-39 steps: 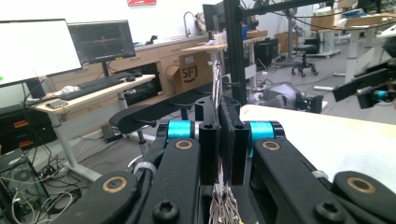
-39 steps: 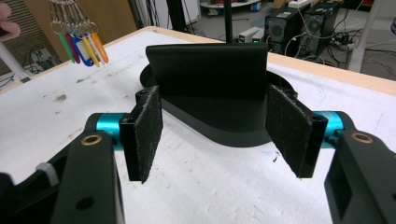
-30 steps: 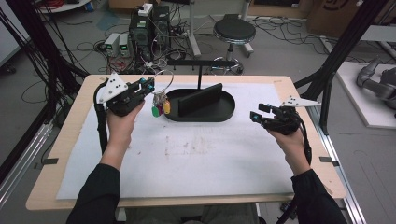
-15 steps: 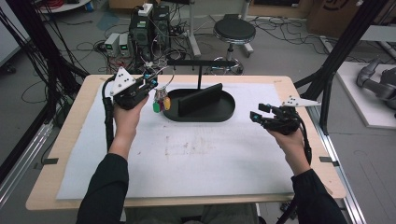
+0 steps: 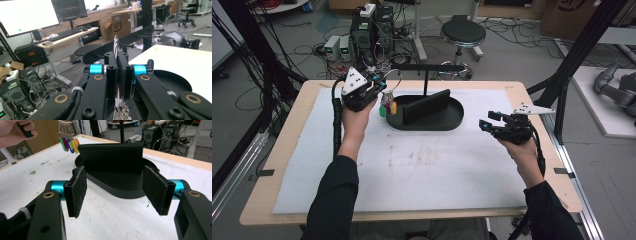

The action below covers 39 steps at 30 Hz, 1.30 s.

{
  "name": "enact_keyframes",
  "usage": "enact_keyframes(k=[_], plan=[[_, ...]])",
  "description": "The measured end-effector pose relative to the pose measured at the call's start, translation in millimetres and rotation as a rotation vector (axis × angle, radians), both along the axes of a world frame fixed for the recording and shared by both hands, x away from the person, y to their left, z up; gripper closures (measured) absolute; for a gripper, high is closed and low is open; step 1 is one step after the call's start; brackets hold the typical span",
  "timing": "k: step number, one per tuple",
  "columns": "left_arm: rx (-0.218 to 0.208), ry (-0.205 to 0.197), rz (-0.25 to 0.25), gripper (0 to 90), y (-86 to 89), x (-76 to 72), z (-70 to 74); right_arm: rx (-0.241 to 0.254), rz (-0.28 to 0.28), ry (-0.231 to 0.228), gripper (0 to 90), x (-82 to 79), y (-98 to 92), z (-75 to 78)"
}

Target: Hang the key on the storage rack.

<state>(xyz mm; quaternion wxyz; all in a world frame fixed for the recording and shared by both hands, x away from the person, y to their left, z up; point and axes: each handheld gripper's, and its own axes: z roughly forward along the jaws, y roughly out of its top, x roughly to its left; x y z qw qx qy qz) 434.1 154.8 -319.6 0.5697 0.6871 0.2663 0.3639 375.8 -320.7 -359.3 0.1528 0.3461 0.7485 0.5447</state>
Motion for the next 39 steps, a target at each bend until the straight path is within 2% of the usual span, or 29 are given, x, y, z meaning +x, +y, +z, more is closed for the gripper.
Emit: enact_keyframes(k=[8,12,27,39], plan=[[-0.008,0.030,0.020,86.4,-1.6,10.2,-8.5,0.001,-0.002,-0.002,37.1,-0.2,-0.2,0.2],[-0.035,0.034,0.029,86.4,-0.7,13.6,-11.0,0.002,-0.001,0.001,37.2,-0.3,0.2,0.2],[-0.077,0.071,0.050,86.1,0.1,22.4,-19.0,-0.001,0.003,-0.001,37.2,-0.1,1.3,-0.1],[-0.079,0.102,0.071,85.7,-5.7,28.9,-26.8,-0.001,0.004,0.000,37.2,0.2,1.2,-0.3]])
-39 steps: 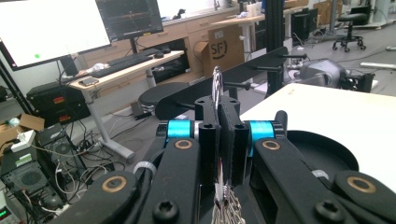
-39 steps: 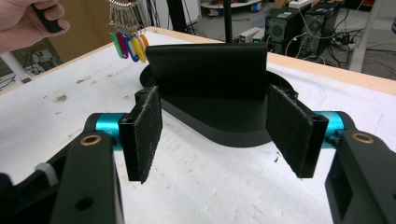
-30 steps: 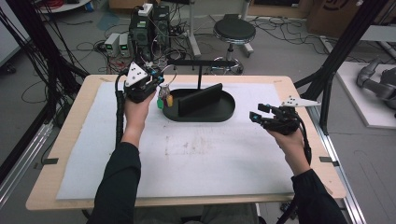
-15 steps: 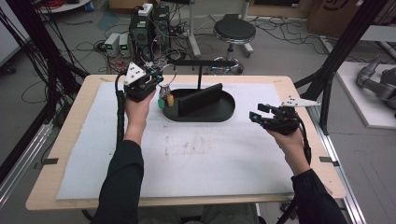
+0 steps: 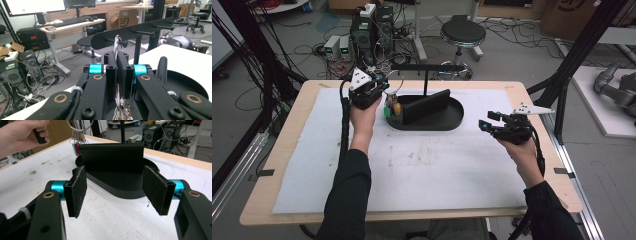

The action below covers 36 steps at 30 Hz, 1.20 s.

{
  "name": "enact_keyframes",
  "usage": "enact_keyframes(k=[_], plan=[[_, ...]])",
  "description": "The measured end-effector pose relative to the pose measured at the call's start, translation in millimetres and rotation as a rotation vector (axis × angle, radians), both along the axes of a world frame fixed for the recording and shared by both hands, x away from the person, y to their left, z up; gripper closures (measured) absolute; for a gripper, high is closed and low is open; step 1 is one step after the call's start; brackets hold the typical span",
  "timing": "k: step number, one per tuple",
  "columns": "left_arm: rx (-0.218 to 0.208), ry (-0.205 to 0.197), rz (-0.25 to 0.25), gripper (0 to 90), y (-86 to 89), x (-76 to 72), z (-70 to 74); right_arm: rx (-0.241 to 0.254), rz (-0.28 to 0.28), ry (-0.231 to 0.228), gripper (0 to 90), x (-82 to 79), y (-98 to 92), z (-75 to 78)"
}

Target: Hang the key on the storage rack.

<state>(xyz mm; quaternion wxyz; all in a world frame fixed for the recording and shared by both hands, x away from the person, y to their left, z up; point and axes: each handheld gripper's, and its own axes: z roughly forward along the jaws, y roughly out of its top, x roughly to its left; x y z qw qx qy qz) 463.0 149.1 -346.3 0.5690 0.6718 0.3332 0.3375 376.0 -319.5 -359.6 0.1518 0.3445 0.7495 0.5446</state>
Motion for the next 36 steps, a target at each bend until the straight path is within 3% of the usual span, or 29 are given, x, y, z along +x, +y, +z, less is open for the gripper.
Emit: enact_keyframes(k=[20,23,28,30,34,36], plan=[[-0.030,0.048,0.064,79.0,4.4,9.0,-9.1,0.001,-0.019,-0.006,37.2,-7.3,-10.1,-0.7],[-0.040,0.055,0.080,73.2,7.0,9.1,-8.8,0.001,-0.023,-0.007,37.2,-8.2,-11.7,-0.6],[-0.001,0.082,0.098,58.0,9.6,4.3,-4.9,0.006,-0.025,-0.010,37.2,-6.8,-13.3,-0.9],[0.011,0.096,0.092,46.4,9.6,0.9,-2.0,0.004,-0.024,-0.010,37.2,-5.4,-12.7,-1.6],[0.017,0.135,0.047,38.7,7.8,-9.3,5.4,0.000,-0.025,-0.012,36.4,-4.6,-12.3,-2.1],[0.020,0.126,0.030,35.5,6.2,-17.9,8.5,0.003,-0.030,-0.010,35.3,-4.7,-12.3,-2.0]])
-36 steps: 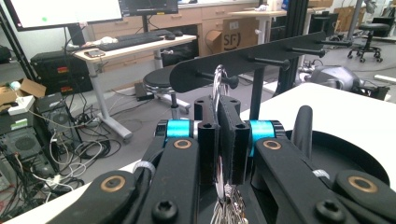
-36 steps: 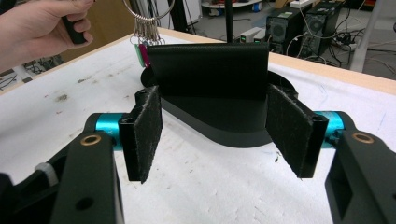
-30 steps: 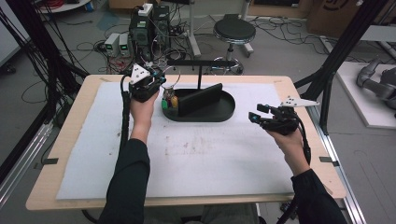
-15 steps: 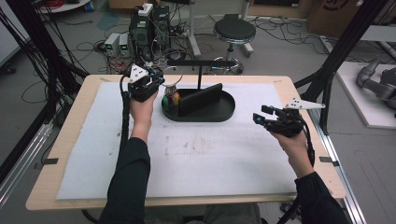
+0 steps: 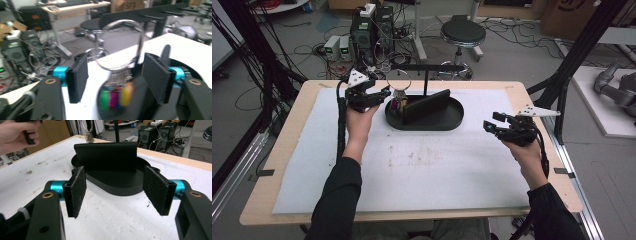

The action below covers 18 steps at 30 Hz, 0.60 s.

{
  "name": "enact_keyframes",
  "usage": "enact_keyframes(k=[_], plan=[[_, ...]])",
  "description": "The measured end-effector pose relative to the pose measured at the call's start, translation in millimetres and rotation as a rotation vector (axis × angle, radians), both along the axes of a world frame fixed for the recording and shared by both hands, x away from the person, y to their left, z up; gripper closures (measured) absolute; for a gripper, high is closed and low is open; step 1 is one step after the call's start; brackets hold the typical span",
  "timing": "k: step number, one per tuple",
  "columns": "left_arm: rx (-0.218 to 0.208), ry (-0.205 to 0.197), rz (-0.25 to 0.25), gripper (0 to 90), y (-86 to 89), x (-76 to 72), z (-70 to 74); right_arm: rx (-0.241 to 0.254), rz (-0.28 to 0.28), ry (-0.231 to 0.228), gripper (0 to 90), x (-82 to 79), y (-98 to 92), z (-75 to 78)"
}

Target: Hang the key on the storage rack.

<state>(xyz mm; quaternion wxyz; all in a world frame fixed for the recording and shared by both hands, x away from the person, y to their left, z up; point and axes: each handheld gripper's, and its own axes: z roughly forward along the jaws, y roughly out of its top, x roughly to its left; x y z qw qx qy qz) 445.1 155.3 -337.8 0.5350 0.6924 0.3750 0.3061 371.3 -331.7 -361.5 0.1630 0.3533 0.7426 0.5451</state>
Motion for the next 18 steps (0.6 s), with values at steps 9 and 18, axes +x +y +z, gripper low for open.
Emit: enact_keyframes(k=[9,18], plan=[[-0.007,-0.093,-0.044,34.4,11.3,-56.5,-4.0,0.011,-0.042,-0.014,30.9,2.2,-3.8,0.2],[0.022,-0.027,-0.092,33.5,34.4,-103.4,-29.6,-0.023,-0.064,-0.009,28.8,3.5,-1.4,-2.6]])
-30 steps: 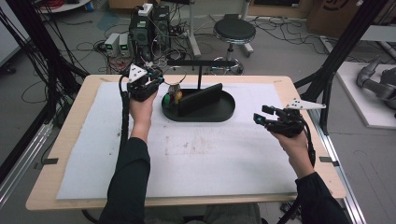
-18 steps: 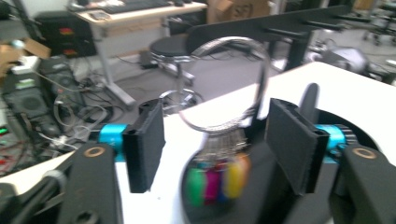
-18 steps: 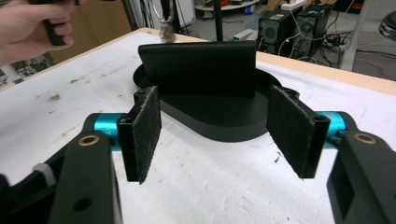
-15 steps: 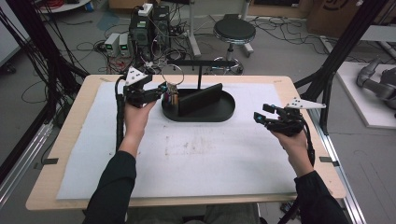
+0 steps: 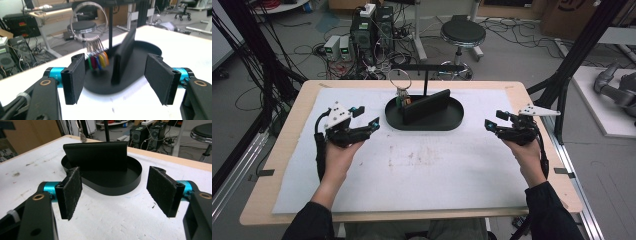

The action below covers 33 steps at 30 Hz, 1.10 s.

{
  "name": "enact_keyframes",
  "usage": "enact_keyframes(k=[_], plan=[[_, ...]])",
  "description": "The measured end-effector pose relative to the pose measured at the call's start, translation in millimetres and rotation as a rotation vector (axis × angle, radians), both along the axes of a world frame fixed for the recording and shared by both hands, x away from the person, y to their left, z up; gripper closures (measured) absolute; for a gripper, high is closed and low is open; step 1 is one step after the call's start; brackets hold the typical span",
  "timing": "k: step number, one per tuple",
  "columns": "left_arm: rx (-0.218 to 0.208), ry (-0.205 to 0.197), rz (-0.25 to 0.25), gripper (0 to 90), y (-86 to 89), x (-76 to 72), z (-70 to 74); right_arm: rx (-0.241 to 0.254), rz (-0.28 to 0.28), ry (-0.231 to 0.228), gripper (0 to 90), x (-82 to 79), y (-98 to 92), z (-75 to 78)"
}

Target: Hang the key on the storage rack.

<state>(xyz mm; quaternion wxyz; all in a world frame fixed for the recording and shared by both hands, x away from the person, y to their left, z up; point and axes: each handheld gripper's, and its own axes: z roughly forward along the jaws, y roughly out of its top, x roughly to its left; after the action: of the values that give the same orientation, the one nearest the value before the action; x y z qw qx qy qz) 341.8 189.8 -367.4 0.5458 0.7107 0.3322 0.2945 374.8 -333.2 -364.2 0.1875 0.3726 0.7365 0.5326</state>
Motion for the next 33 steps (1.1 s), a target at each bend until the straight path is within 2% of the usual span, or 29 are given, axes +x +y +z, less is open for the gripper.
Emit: enact_keyframes(k=[6,10,13,18,20,24,33], plan=[[0.034,0.016,0.013,32.9,13.7,-16.0,-21.5,-0.016,-0.014,-0.005,28.7,-1.8,-0.6,-2.6],[0.017,0.030,0.030,31.7,21.8,-20.3,-37.9,-0.023,-0.033,-0.014,28.6,-5.2,-3.7,-2.9],[0.030,0.047,0.037,30.7,24.8,-20.0,-45.1,-0.030,-0.051,-0.026,28.6,-6.5,-7.7,-5.1],[0.043,0.035,0.034,30.1,26.0,-19.8,-46.1,-0.027,-0.070,-0.021,27.9,-8.1,-12.6,-8.0],[0.037,0.035,0.033,29.1,24.9,-19.3,-46.5,-0.033,-0.073,-0.023,27.7,-8.9,-13.4,-9.6],[0.050,0.026,0.026,29.0,21.7,-18.7,-46.2,-0.048,-0.079,-0.023,27.1,-9.8,-14.0,-13.5],[0.058,0.031,0.032,28.9,22.1,-14.7,-49.3,-0.057,-0.083,-0.019,25.3,-10.7,-15.8,-16.7]])
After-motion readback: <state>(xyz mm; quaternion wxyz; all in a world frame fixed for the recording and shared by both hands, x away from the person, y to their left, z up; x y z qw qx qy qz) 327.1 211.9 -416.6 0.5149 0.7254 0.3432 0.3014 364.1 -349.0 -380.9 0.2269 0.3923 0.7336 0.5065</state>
